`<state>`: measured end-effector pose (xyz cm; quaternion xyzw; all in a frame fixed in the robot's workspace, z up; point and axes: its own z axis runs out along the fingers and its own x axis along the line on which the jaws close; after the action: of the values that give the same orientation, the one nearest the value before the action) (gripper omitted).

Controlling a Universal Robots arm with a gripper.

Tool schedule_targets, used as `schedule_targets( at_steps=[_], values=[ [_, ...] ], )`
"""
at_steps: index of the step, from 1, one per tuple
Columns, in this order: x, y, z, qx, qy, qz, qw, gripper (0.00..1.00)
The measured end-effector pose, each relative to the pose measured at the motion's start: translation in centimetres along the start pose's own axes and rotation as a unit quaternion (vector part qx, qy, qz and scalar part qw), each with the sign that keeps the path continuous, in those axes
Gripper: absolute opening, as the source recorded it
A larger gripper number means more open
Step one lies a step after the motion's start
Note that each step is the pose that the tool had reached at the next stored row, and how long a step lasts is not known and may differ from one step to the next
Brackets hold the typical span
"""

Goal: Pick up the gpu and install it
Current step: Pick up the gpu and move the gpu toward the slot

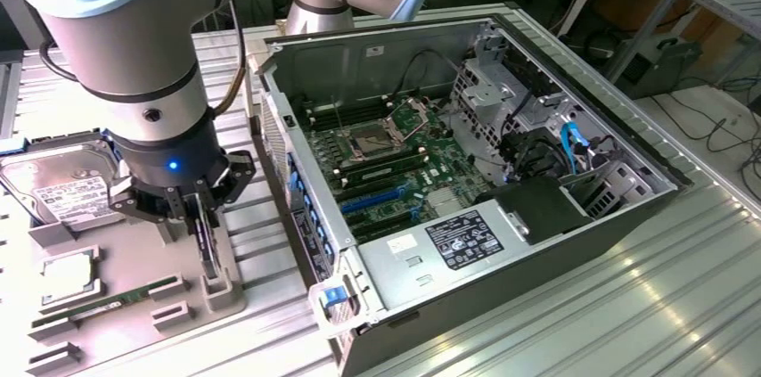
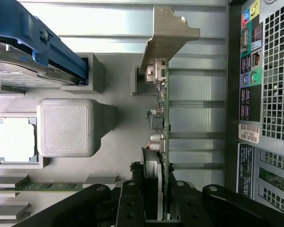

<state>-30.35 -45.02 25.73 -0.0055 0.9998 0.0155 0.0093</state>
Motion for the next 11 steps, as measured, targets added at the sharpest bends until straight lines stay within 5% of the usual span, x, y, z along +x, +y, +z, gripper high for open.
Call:
schedule_targets(
  at_steps=[11],
  values=[
    [-0.01, 0.01, -0.73, 0.0, 0.0, 0.0, 1.0, 0.28]
  ],
)
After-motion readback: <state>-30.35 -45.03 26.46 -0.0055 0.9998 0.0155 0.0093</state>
